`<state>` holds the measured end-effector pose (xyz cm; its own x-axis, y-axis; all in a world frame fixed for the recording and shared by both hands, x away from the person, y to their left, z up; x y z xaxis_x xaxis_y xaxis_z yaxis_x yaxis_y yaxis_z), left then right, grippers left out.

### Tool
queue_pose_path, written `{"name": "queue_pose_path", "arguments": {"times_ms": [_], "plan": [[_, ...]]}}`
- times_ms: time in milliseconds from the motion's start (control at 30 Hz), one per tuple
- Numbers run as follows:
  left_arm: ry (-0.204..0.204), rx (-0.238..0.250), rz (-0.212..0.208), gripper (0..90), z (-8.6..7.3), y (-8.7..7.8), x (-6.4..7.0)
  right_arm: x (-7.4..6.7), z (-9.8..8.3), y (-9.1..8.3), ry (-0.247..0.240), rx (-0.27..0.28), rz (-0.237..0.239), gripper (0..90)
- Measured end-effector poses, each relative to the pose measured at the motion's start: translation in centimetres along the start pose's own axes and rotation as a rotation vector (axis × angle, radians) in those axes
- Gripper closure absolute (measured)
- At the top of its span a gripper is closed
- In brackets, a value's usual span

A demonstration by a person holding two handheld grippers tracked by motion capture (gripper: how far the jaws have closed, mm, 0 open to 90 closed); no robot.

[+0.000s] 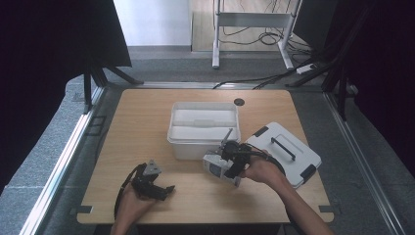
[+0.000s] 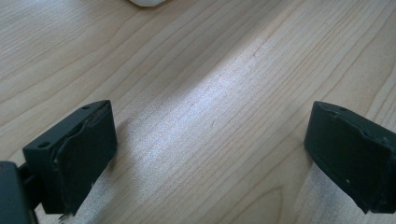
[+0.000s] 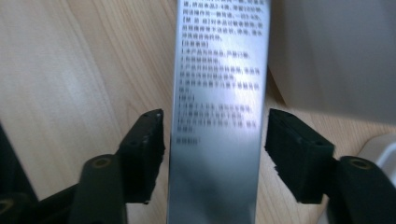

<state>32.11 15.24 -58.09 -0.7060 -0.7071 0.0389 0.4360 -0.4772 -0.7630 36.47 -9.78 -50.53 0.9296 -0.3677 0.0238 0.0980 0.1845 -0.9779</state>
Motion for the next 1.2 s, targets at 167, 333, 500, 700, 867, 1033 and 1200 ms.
{"name": "queue_pose_path", "arguments": {"times_ms": [167,333,500,700,867,1033,1200], "plan": [[0.000,0.000,0.000,2.2,0.0,0.0,0.0,-0.3,0.2,0.4,-0.007,-0.013,-0.011,54.6],[0.000,0.000,0.000,2.2,0.0,0.0,0.0,-0.8,0.0,-0.8,-0.015,0.013,-0.018,54.9],[-0.002,-0.002,-0.002,2.2,0.0,0.0,0.0,-2.9,-0.2,-2.1,-0.056,0.029,0.001,54.9],[0.001,-0.003,-0.002,2.2,0.0,0.0,0.0,-6.2,-0.7,-2.4,-0.115,0.034,0.008,54.9],[0.001,-0.002,-0.001,2.2,0.0,0.0,0.0,-8.3,-1.1,-2.4,-0.145,0.044,0.022,54.9],[0.000,-0.002,-0.001,2.2,0.0,0.0,0.0,-9.3,-2.0,-1.9,-0.153,0.040,0.031,54.9],[0.001,-0.002,-0.001,2.2,0.0,0.0,0.0,-9.4,-2.7,-1.0,-0.143,0.028,0.046,54.5]]}}
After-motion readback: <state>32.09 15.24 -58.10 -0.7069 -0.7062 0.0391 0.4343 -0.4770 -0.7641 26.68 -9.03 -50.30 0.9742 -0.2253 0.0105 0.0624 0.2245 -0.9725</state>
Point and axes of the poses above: each handheld gripper's, and its own axes: y roughly forward along the jaws, z roughly out of its top, x roughly to its right, the point moved 8 cm from there along y, roughly forward along the jaws, and after that the axes turned 2 degrees about -x, right-handed, at the moved point
